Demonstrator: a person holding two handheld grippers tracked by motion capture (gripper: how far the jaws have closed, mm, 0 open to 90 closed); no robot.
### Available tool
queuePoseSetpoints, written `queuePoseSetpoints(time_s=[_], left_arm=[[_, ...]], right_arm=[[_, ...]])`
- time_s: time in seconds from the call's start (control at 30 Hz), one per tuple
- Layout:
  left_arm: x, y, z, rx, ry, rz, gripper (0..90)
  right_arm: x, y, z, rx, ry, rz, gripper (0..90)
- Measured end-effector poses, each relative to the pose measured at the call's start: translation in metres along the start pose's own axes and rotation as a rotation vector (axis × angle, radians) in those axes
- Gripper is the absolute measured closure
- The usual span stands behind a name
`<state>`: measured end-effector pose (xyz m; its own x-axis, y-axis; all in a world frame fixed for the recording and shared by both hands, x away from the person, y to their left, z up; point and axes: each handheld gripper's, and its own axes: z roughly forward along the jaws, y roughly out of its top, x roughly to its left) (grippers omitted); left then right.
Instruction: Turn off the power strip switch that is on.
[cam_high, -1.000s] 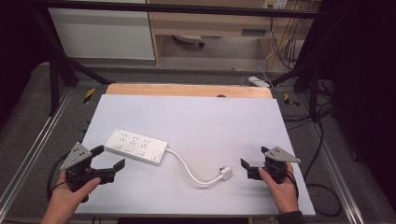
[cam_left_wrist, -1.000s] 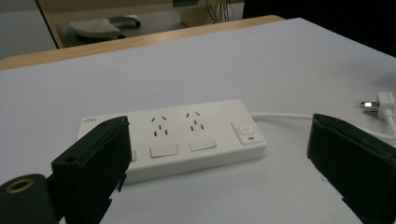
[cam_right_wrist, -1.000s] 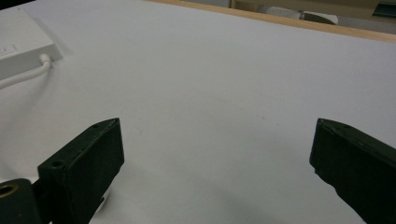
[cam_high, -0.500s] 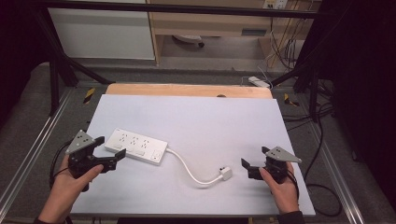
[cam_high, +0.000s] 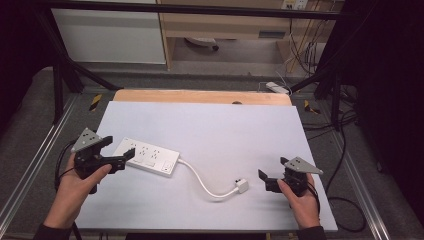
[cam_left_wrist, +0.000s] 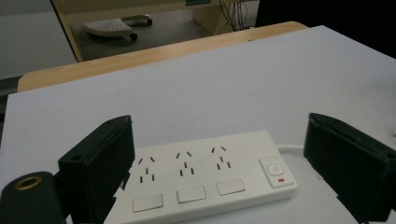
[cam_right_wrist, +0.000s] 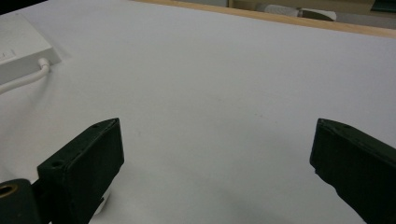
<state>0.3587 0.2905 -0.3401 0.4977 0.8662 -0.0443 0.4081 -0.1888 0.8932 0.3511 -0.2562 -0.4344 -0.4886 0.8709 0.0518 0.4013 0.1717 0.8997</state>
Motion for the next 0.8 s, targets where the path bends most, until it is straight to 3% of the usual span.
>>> queuePoseSetpoints(time_s=[0.3,0.47,0.8], left_arm=[[0.0,-0.002,0.006,0.012,-0.004,0.003,16.7],[-0.001,-0.004,0.009,0.025,-0.007,0.016,25.3],[0.006,-0.01,0.013,0.034,-0.006,-0.016,47.9]], right_arm=[[0.0,0.0,0.0,-0.001,-0.001,0.002,3.2],[0.0,0.0,0.0,0.0,-0.002,0.0,3.3],[0.0,0.0,0.001,0.003,-0.005,-0.001,3.3]])
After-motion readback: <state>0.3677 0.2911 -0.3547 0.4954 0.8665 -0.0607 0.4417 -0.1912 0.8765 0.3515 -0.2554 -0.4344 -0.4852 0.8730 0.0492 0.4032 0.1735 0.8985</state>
